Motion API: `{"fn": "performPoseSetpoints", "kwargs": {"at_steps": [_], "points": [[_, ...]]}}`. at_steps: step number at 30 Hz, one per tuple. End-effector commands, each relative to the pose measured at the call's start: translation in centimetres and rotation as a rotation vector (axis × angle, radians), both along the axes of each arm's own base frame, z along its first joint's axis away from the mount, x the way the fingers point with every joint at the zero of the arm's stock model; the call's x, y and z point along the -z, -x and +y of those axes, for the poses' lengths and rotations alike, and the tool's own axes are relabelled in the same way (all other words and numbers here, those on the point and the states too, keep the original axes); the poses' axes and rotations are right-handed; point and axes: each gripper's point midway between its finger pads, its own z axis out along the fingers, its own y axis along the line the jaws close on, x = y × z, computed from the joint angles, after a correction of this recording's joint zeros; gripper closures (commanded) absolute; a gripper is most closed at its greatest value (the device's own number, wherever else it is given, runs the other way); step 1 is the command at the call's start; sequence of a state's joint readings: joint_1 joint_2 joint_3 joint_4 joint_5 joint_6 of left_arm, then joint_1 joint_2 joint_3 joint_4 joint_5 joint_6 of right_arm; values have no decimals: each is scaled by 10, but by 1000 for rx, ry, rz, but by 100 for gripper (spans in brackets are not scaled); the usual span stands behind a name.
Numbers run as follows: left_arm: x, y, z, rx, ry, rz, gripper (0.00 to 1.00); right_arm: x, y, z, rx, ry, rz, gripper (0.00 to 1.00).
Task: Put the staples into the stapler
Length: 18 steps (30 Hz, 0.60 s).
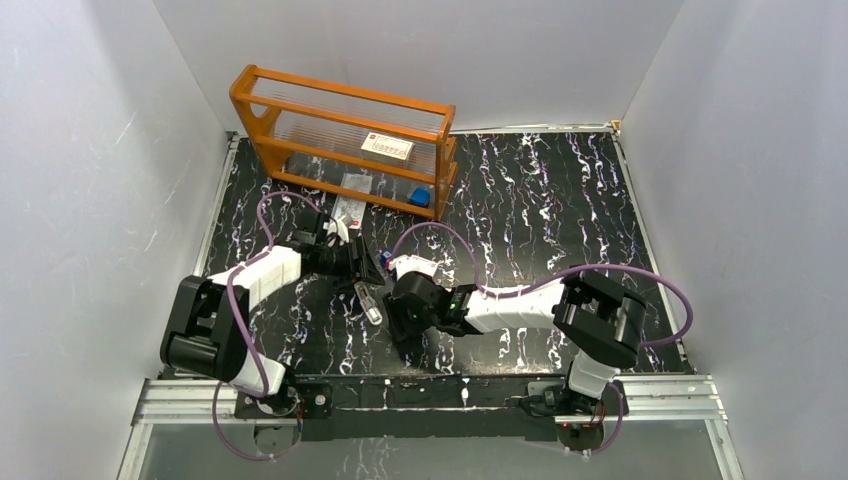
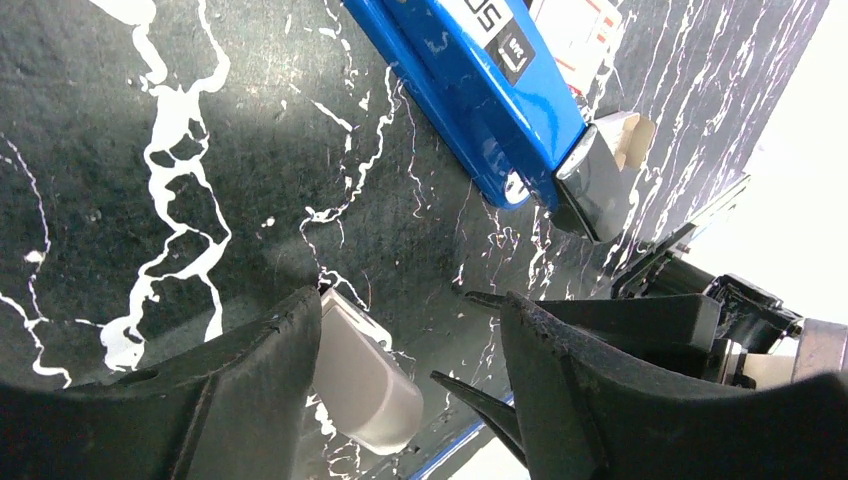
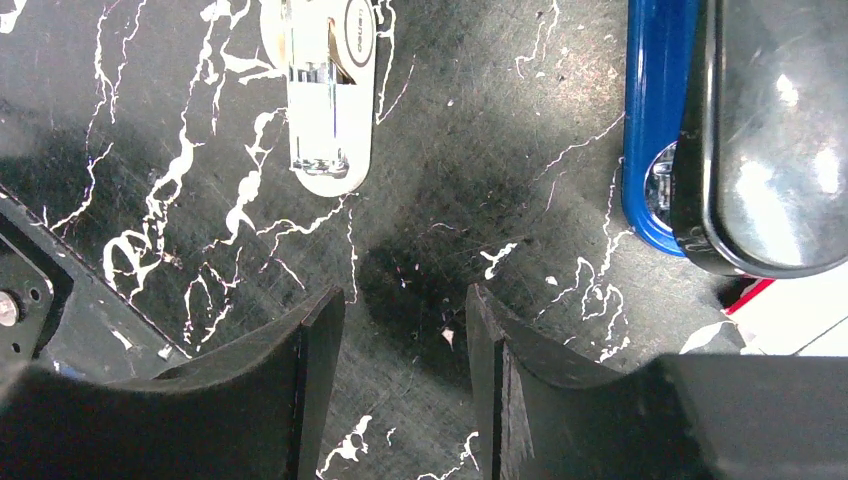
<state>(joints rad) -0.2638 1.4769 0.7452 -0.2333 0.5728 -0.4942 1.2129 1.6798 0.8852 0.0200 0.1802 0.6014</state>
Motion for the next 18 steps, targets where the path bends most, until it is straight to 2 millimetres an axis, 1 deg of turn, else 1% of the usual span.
{"fn": "performPoseSetpoints", "kwargs": {"at_steps": [1, 5, 8, 12, 15, 17, 18], "points": [[-9, 9, 2, -28, 18, 5, 38, -16, -4, 14, -21, -39, -46, 43], [-6, 15, 4, -75, 15, 37, 38, -11, -5, 18, -45, 18, -93, 43], [-6, 19, 6, -106, 13, 51, 38, -4, -1, 16, -63, 64, -101, 43], [-6, 22, 9, -152, 1, 77, 40, -3, 5, 23, -108, 47, -89, 42], [-4, 24, 16, -200, -34, 97, 41, -6, 12, 33, -186, -8, -96, 41], [-6, 22, 22, -217, -70, 78, 38, -4, 12, 33, -221, 4, -115, 40], [-7, 19, 26, -226, -95, 63, 34, -1, 10, 32, -232, 23, -129, 40]]}}
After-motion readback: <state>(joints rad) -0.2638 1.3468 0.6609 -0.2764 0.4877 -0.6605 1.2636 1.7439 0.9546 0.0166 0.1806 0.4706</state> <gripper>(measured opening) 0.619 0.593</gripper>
